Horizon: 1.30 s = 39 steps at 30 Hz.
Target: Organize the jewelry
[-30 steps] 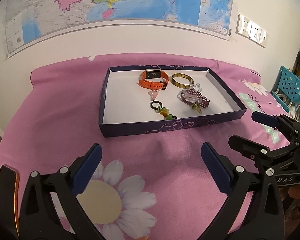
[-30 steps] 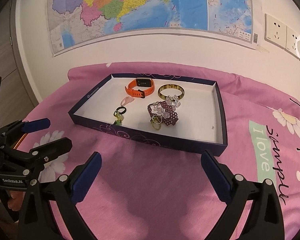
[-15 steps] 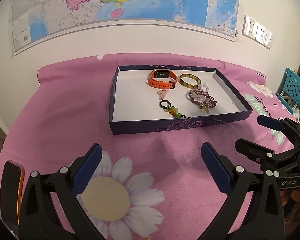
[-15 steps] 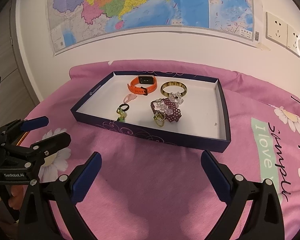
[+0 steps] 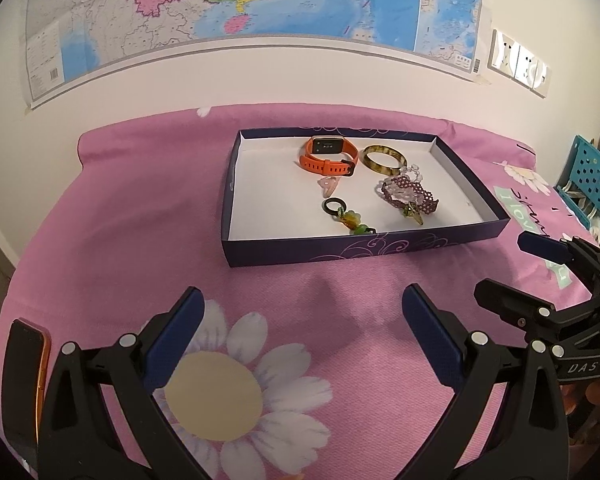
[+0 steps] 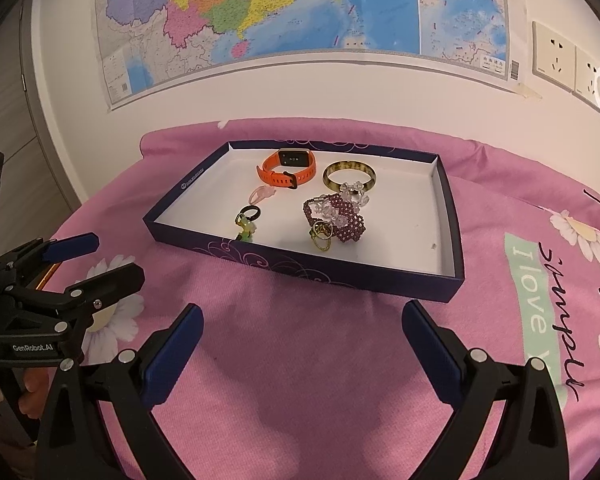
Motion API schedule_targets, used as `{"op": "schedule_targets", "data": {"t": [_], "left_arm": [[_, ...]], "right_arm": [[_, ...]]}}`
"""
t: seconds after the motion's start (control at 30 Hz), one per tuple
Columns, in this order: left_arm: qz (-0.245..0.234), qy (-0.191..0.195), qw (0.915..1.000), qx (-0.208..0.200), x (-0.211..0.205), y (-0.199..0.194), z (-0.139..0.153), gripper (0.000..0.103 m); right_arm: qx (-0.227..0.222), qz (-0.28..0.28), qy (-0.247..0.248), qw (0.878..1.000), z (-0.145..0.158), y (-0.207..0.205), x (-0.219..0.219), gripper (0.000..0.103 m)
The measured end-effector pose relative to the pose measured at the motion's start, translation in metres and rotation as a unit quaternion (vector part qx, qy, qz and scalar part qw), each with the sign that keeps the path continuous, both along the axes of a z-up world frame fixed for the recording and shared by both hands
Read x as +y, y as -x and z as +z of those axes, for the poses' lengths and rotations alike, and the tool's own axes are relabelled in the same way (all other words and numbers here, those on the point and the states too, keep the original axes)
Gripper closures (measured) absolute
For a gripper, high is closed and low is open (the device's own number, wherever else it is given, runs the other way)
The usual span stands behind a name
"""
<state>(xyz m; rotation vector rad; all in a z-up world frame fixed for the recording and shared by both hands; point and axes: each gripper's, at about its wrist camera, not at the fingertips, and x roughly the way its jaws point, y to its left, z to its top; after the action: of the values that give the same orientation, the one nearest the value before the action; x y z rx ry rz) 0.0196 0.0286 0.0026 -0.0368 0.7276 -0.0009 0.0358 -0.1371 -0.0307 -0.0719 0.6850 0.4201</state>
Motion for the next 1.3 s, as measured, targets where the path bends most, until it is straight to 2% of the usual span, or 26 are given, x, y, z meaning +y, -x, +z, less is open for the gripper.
{"op": "schedule_targets", "data": {"t": [1.3], "left_arm": [[0.005, -0.002, 1.0, 0.006, 0.0013, -0.0014, -0.003, 0.005]], "right_arm": [[0.006, -0.001, -0.005, 1.0, -0.0028, 0.0028, 0.0018, 0.007]]}}
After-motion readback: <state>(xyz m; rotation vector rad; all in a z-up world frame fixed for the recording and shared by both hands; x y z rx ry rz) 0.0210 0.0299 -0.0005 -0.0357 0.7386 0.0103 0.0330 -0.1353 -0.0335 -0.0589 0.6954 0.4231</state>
